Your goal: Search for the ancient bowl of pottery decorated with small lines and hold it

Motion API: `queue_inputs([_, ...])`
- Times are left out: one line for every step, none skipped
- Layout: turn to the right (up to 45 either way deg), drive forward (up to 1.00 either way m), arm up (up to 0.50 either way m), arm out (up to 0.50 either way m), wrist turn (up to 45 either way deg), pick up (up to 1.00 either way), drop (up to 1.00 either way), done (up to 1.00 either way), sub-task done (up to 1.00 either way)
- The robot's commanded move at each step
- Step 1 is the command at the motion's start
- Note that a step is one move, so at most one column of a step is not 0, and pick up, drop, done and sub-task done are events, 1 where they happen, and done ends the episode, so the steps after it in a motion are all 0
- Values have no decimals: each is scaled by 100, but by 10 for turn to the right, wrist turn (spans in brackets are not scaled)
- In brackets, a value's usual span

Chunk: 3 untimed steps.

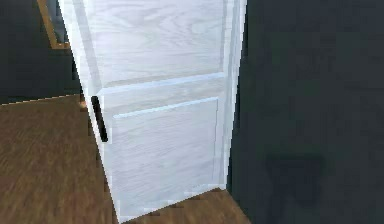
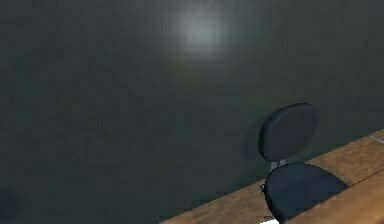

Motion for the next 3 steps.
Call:
queue_inputs([0, 10, 0, 0, 0, 0, 0, 0, 0])
queue_inputs([-450, 0, 0, 0, 0, 0, 0, 0, 0])
queue_inputs([-300, 0, 0, 0, 0, 0, 0, 0, 0])
